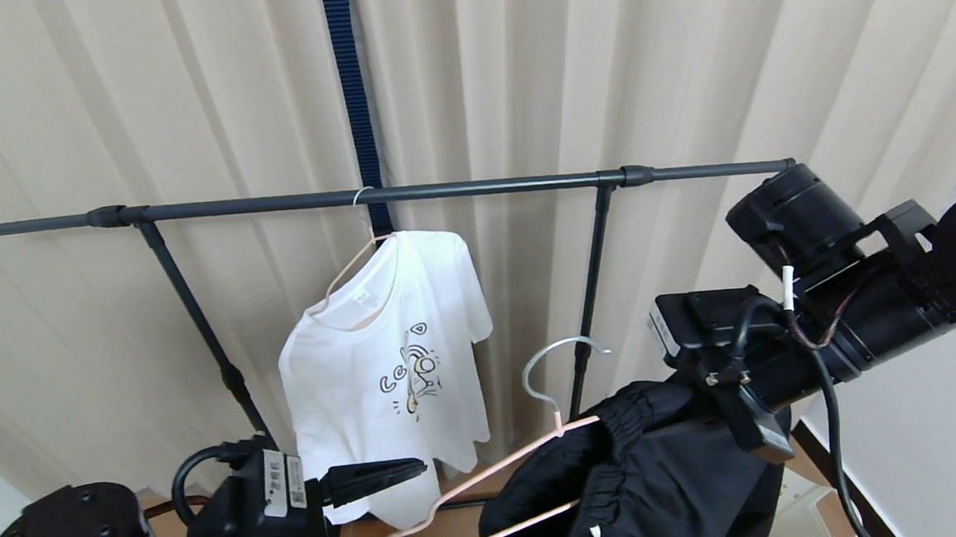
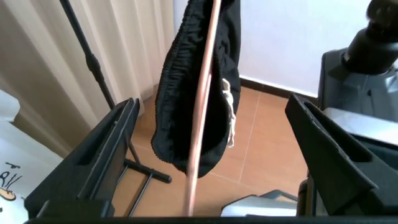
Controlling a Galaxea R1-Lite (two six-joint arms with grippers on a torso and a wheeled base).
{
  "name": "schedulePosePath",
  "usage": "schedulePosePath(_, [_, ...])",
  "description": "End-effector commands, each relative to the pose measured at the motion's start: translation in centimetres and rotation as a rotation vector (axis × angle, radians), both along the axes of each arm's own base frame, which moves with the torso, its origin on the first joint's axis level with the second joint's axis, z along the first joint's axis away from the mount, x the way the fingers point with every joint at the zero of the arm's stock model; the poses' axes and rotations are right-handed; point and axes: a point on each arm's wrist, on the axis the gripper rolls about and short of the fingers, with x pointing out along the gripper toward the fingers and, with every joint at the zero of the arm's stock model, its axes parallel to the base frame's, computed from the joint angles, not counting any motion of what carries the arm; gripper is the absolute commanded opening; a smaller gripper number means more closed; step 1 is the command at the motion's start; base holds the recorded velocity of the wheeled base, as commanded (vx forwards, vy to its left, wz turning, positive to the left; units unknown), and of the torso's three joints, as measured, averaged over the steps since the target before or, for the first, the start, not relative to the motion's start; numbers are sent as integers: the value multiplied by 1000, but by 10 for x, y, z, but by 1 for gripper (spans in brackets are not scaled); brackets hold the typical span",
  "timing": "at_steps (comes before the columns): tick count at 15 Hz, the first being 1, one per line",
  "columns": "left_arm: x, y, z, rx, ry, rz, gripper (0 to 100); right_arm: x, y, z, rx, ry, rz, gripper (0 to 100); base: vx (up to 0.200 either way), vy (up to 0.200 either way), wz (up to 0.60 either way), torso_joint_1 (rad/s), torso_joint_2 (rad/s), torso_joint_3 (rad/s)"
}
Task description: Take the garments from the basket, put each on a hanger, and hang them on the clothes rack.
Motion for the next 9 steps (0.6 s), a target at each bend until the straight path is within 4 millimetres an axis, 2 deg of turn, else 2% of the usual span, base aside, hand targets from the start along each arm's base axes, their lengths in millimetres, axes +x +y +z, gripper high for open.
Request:
schedulePosePath(1, [-5,13,21,-102,-16,44,100,-7,-10,15,5,-44,-58,0,0,0,0,0,0,0])
schedulePosePath(5, [15,28,39,-190,-30,165,100,-17,-18,25,-3,-134,-251,0,0,0,0,0,0,0])
schedulePosePath(9, [32,21,20,-43,257,240,100,-35,-29,7,40,-271,-313,0,0,0,0,0,0,0])
